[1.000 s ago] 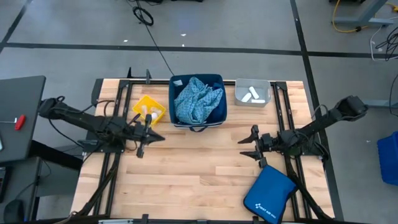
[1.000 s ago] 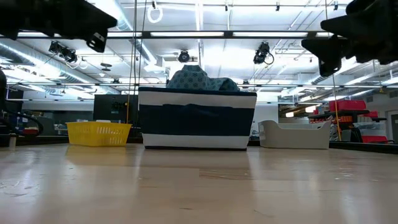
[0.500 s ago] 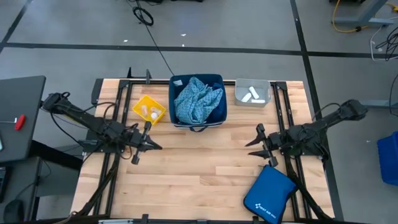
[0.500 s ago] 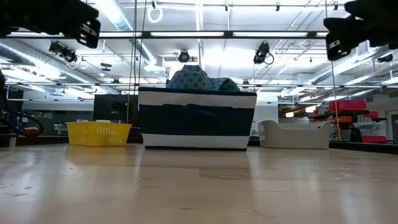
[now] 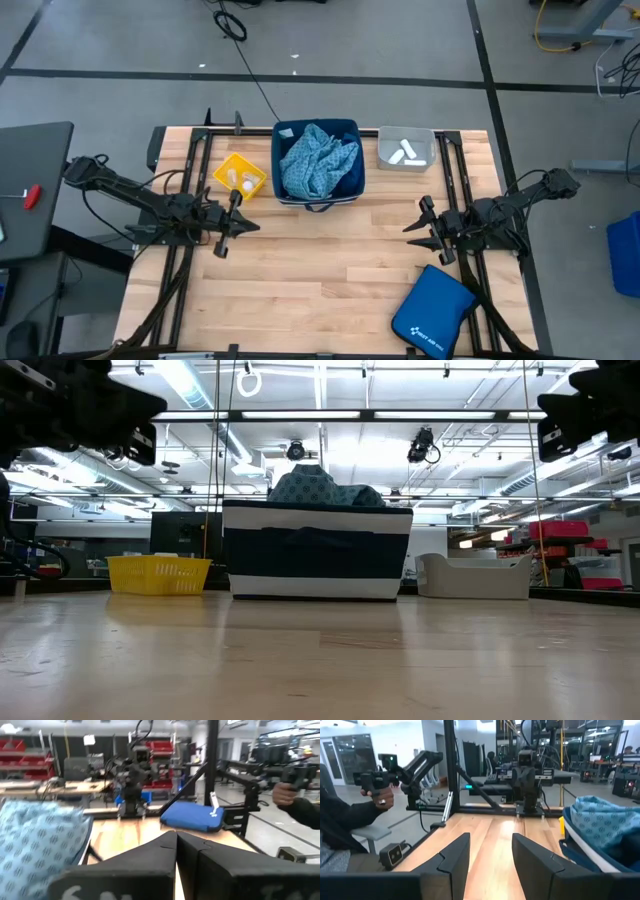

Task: Pick & place medical supplies in basket/bin
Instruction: Return to Home Position

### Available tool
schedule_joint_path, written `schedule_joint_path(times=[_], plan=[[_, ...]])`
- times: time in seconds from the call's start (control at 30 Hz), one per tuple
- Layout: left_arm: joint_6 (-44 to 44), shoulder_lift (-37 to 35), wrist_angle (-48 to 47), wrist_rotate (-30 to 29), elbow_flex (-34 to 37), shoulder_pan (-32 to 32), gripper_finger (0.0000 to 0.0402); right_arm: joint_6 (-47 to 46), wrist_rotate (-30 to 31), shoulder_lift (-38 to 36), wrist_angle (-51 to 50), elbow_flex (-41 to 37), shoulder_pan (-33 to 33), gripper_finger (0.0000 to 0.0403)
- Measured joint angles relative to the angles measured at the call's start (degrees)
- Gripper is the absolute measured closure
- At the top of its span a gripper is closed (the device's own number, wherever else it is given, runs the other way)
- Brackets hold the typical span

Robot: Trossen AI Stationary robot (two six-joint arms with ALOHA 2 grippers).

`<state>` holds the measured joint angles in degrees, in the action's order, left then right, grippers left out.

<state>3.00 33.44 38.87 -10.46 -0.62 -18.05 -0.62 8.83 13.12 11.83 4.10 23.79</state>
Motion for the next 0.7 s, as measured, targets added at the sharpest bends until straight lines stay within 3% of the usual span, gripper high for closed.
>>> schedule_joint_path(times=[0.7], plan=[[0.1, -0.2, 1.9, 0.5, 0.0, 14.3, 0.0396, -0.8, 0.0, -0.1, -0.4, 0.0, 0.0, 0.025]])
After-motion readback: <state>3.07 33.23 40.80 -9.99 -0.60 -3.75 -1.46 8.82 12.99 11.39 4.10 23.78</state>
